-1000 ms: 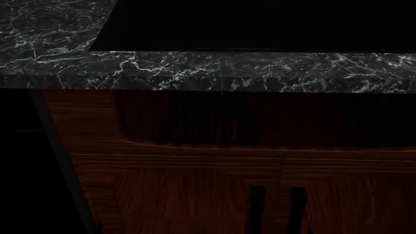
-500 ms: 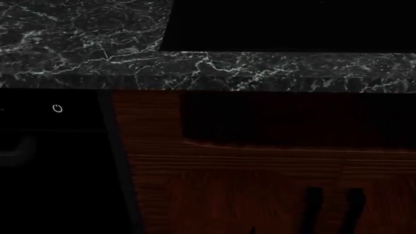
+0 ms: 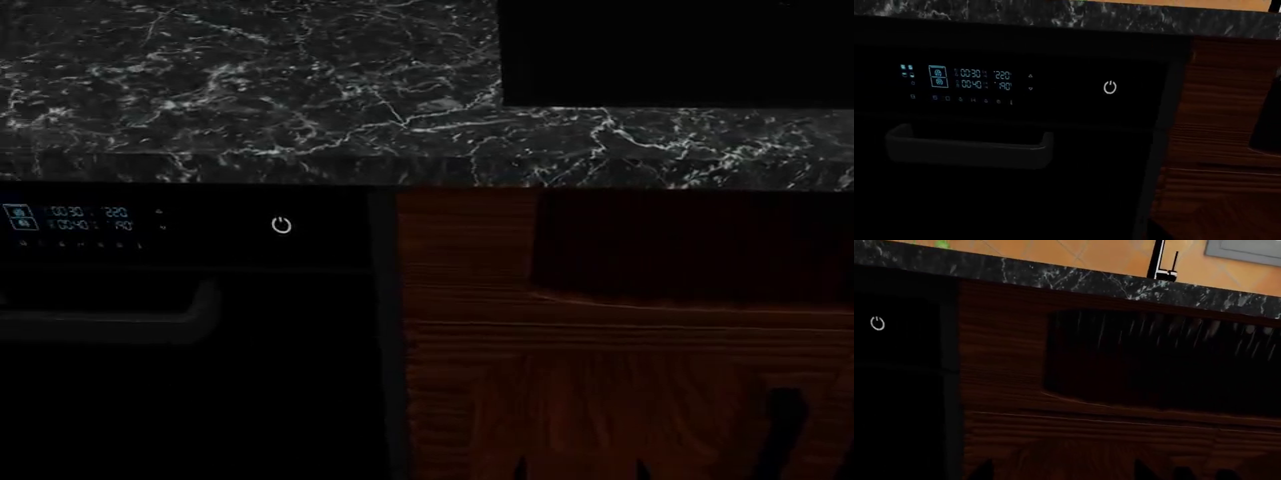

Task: Open the dishwasher door

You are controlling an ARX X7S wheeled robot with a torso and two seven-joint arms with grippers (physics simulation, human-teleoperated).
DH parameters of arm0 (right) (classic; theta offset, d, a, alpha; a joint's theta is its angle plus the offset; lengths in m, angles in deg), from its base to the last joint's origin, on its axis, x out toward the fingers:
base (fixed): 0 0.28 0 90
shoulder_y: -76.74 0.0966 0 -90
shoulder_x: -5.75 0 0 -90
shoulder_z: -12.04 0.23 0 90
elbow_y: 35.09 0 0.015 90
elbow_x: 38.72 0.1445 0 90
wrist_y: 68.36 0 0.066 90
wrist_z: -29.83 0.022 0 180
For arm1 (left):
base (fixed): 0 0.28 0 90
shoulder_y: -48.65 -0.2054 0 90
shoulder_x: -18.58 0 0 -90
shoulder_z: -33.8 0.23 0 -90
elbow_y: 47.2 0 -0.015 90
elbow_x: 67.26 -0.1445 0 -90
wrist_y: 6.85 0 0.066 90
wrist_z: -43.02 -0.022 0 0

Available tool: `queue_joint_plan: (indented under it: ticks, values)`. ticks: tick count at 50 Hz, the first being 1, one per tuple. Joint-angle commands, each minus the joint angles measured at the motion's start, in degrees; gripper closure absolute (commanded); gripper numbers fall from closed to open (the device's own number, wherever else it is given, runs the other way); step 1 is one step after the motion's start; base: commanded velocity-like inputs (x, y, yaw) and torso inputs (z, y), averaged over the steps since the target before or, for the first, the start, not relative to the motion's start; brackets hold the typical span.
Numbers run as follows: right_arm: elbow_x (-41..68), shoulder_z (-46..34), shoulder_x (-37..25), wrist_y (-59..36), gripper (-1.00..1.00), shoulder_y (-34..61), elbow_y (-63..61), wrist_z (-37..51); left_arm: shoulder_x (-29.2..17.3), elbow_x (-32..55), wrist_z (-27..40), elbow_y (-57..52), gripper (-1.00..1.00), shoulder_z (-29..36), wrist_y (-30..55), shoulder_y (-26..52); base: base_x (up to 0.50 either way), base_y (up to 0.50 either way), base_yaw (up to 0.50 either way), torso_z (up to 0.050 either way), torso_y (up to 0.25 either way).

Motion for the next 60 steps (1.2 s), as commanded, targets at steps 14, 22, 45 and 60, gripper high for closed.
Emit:
queue_joint_plan:
  ticks: [14,22,45,60]
  values:
    - [0.9,-0.7,-0.8,-0.1,-1.00,0.1,-0.9,0.7,-1.1,-0.2,1.4,-0.6,-1.00,0.8,-0.4,0.4,0.00,0.50,0.00,0.000,0.000]
    - [0.7,-1.1,-1.0,-0.1,-1.00,0.0,-1.5,1.2,-1.4,-0.5,1.9,-0.8,-1.00,1.2,-0.9,0.3,0.00,0.50,0.00,0.000,0.000]
    - [1.6,-1.8,-1.6,0.5,-1.00,0.0,-1.4,1.7,-2.3,0.0,2.5,-1.7,-1.00,1.8,-1.2,0.3,0.00,0.50,0.00,0.000,0.000]
    - [2.8,-1.7,-1.7,2.2,-1.00,-0.4,-1.9,2.1,-2.9,-0.3,2.8,-2.4,-1.00,2.8,-0.8,0.4,0.00,0.47,0.00,0.000,0.000]
